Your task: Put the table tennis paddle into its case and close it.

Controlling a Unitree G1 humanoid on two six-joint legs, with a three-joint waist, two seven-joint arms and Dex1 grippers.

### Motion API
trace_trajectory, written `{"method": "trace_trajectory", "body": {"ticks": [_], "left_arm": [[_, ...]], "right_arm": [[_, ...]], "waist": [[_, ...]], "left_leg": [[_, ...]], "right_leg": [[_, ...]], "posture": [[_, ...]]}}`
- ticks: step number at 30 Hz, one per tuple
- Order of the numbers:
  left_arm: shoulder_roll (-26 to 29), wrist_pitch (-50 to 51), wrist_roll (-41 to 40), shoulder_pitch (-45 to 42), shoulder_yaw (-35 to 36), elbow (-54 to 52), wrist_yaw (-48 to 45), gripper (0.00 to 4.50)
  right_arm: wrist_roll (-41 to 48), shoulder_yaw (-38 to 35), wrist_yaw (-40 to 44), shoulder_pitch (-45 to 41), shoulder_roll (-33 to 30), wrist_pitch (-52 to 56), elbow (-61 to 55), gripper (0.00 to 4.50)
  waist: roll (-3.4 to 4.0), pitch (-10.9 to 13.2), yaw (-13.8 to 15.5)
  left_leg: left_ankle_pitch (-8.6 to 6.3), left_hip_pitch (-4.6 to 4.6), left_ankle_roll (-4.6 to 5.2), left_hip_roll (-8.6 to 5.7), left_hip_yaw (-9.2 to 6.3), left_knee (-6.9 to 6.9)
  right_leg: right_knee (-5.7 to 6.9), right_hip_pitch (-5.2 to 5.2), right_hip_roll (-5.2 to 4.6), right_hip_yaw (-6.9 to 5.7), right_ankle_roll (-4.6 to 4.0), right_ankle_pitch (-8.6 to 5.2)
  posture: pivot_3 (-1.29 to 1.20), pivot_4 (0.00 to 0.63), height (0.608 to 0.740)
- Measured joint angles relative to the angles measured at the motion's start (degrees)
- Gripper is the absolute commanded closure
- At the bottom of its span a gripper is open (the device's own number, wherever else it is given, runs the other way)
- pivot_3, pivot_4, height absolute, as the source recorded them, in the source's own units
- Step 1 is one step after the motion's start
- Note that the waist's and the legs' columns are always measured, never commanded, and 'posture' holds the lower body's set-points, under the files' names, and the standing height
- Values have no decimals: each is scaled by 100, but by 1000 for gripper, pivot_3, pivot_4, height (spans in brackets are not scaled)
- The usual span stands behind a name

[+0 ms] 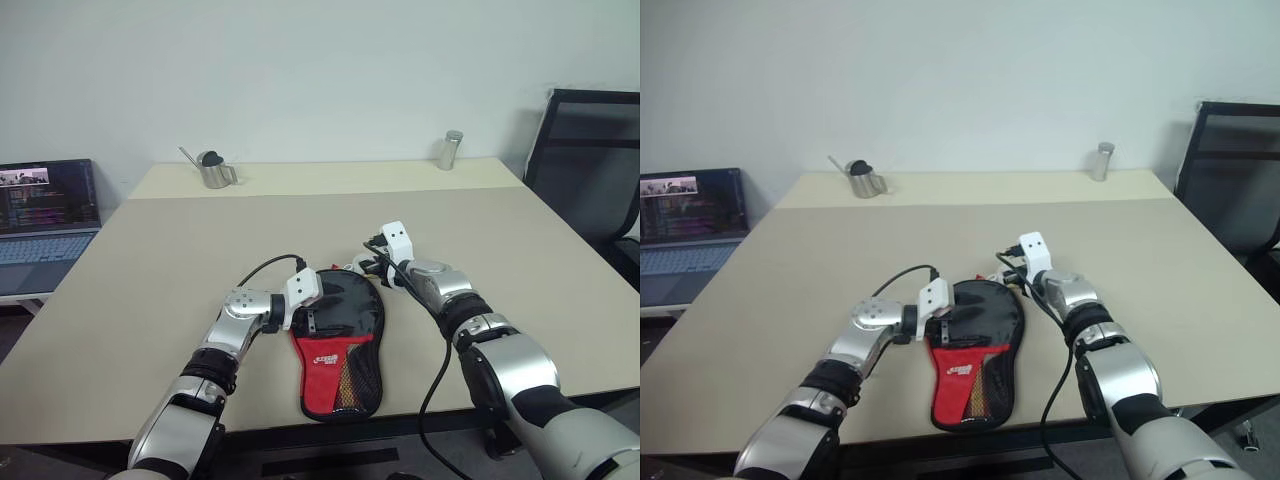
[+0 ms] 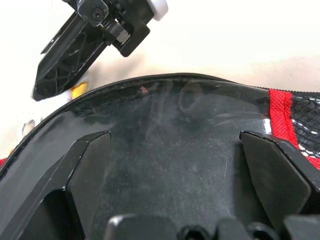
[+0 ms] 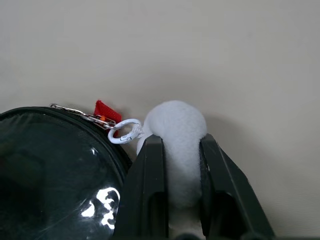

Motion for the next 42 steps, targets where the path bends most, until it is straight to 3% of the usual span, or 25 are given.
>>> {"method": "trace_trajectory", "body": {"ticks": [7, 13, 22, 28, 36, 42], "left_arm": [[-33, -156, 0, -22, -12, 240, -13, 0], [-104, -163, 0, -64, -13, 363, -12, 0], [-221, -186, 0, -174, -25, 627, -47, 0], [-224, -246, 15, -259, -30, 837, -79, 0], [-279, -258, 43, -338, -36, 954, -128, 0], [-319, -267, 70, -356, -38, 992, -179, 0]], "right_arm": [[-133, 92, 52, 175, -169, 135, -452, 4144], [-175, 161, 282, 1010, -593, 755, -1812, 4145], [155, 342, 717, 2965, -1710, 3201, -6307, 4152], [948, 141, 855, 4001, -2323, 5096, -9073, 4158], [1955, -279, 849, 5013, -2419, 6819, -11211, 4163], [2396, -556, 821, 5943, -2585, 7229, -11929, 4164]], "waist": [[12, -23, -29], [26, -40, -18], [62, -72, 75], [82, -95, 73], [78, -105, 69], [73, -114, 68]], "left_leg": [[0, 6, 0, 0, -1, 0], [0, 6, 0, -3, -2, -1], [-3, -2, 1, -7, -4, -2], [-4, 3, 0, -9, -18, -4], [-8, 7, -5, -7, -37, -15], [-16, 57, -9, -16, -44, -59]], "right_leg": [[0, 6, 0, 1, 0, 0], [-5, 9, -1, 2, 1, -1], [-18, 7, -3, -6, 2, -2], [-23, 11, -3, -16, 0, -4], [-56, 29, -9, -27, -10, -11], [-118, 90, -43, -42, -30, -25]], "posture": [[0, 150, 740], [0, 150, 740], [0, 150, 740], [0, 150, 740], [0, 150, 740], [0, 150, 740]]}}
